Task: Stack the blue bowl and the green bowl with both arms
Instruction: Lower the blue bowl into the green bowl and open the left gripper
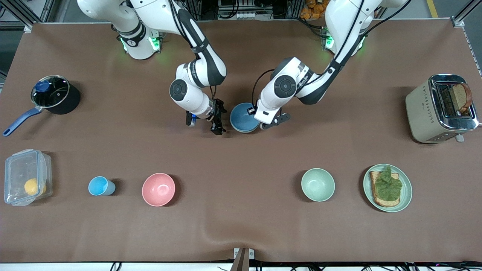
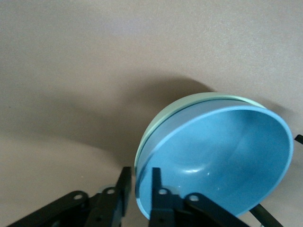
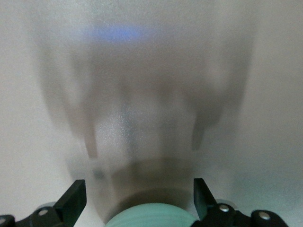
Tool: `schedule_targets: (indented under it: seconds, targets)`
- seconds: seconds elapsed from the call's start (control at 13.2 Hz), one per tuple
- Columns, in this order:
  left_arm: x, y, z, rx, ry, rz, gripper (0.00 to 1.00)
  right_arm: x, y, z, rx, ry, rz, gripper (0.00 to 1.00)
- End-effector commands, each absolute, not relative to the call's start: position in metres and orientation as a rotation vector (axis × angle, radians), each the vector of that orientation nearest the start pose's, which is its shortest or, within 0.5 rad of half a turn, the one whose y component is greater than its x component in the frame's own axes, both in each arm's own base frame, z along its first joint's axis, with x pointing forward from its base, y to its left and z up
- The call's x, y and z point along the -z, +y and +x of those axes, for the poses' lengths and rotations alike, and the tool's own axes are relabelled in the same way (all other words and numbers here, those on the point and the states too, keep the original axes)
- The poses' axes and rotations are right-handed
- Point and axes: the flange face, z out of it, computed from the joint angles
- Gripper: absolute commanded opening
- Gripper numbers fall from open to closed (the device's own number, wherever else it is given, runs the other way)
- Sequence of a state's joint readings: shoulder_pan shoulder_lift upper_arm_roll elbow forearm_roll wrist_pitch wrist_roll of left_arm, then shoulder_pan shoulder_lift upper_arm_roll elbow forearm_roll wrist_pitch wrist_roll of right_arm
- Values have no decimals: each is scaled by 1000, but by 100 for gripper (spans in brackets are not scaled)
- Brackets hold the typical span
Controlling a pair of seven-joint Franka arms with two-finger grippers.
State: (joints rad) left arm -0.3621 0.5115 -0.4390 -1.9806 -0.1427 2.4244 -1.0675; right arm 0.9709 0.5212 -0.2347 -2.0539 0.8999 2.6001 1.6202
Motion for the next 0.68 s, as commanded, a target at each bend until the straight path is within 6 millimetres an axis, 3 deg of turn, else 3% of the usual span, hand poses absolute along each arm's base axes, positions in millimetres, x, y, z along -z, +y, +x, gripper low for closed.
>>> schedule_targets:
  seconds: [0.0, 0.15, 0.3, 0.53, 0.61]
  targets:
    - [-234, -435, 430, -430, -736, -3204, 100, -193, 385, 442, -461, 2088, -1996, 100]
    - [-253, -436, 435, -391, -736, -3228, 100, -202, 386, 443, -471, 2075, -1990, 100]
    - [-287, -429, 444, -323, -748, -3253, 100, -207, 374, 437, -493, 2032, -2041, 100]
    - [-352, -393, 470, -199, -777, -3256, 100, -210, 343, 428, -477, 1948, -2126, 100]
    - [-375, -381, 477, -137, -773, -3252, 100, -211, 323, 430, -459, 1927, -2148, 100]
